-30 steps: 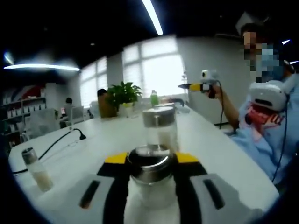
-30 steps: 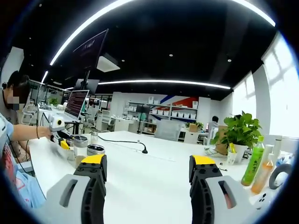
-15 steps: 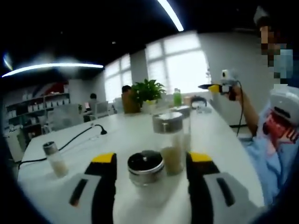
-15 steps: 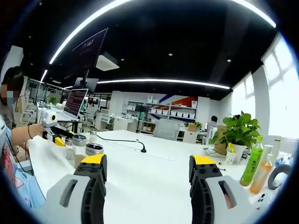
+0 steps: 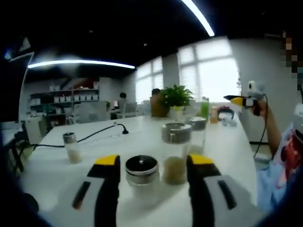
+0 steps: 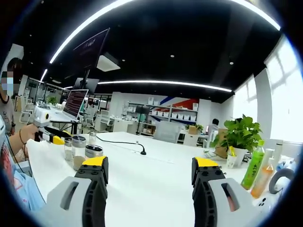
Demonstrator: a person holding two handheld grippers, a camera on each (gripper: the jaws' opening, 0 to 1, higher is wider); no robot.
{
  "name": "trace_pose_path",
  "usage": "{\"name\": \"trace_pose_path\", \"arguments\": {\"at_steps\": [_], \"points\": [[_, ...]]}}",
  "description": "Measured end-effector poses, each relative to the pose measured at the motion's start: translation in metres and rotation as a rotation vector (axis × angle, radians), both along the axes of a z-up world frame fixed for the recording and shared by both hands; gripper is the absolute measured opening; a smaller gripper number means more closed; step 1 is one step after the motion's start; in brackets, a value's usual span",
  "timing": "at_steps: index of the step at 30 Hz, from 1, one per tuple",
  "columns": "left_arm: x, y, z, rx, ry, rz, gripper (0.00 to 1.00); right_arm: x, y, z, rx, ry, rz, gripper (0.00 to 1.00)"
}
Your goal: Rotate the seasoning bottle until the label or dispensing opening points toward the visible target arrow and the bottle remains upright within the marked orientation range
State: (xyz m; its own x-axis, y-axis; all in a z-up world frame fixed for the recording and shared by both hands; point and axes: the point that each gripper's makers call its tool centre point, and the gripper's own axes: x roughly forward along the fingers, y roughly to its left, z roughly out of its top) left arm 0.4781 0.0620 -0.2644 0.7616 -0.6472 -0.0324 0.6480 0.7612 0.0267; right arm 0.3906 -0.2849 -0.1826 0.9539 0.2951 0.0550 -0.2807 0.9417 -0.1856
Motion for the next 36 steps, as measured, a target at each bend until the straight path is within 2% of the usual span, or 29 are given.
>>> {"name": "trace_pose_path", "arguments": {"at_steps": [2, 5, 8, 11, 15, 18, 20, 22, 24, 25, 27, 28, 31, 36], "points": [[0.0, 0.0, -0.002, 0.027, -0.026, 0.038, 0.57, 0.0, -0.001, 0.0, 0.0, -0.002, 0.0, 0.74], [0.006, 0.007, 0.007, -0.016, -0.063, 0.152, 0.56, 0.003, -0.006, -0.001, 0.009, 0.004, -0.014, 0.74], [0.007, 0.008, 0.011, 0.04, -0.098, 0.198, 0.56, 0.002, -0.012, 0.0, 0.012, -0.004, -0.039, 0.77], [0.005, 0.004, 0.011, -0.015, -0.074, 0.196, 0.55, 0.001, -0.021, 0.005, 0.002, -0.023, -0.07, 0.77], [0.006, 0.005, 0.005, -0.033, -0.042, 0.225, 0.55, 0.0, -0.028, 0.008, 0.001, -0.033, -0.101, 0.77], [0.008, 0.005, -0.001, -0.027, -0.035, 0.249, 0.55, 0.0, -0.03, 0.009, 0.005, -0.038, -0.102, 0.77], [0.007, 0.0, -0.009, 0.017, 0.0, 0.221, 0.55, 0.001, -0.031, 0.009, 0.016, -0.039, -0.105, 0.8], [0.009, 0.0, -0.008, -0.004, -0.005, 0.243, 0.54, 0.003, -0.034, 0.008, 0.032, -0.035, -0.11, 0.81], [0.011, -0.002, -0.014, 0.024, -0.012, 0.252, 0.54, 0.004, -0.036, 0.007, 0.053, -0.028, -0.121, 0.83], [0.011, -0.005, -0.017, 0.04, -0.015, 0.234, 0.54, 0.004, -0.039, 0.007, 0.087, -0.023, -0.136, 0.88], [0.011, -0.006, -0.021, -0.012, 0.032, 0.224, 0.52, 0.004, -0.041, 0.007, 0.104, -0.023, -0.148, 0.97], [0.01, -0.006, -0.021, -0.013, 0.031, 0.215, 0.51, 0.004, -0.042, 0.007, 0.109, -0.022, -0.154, 0.99], [0.011, -0.005, -0.023, -0.013, 0.041, 0.219, 0.5, 0.003, -0.044, 0.009, 0.115, -0.027, -0.167, 0.99], [0.012, -0.003, -0.019, -0.026, 0.025, 0.224, 0.51, 0.005, -0.038, 0.004, 0.117, -0.01, -0.151, 0.99]]}}
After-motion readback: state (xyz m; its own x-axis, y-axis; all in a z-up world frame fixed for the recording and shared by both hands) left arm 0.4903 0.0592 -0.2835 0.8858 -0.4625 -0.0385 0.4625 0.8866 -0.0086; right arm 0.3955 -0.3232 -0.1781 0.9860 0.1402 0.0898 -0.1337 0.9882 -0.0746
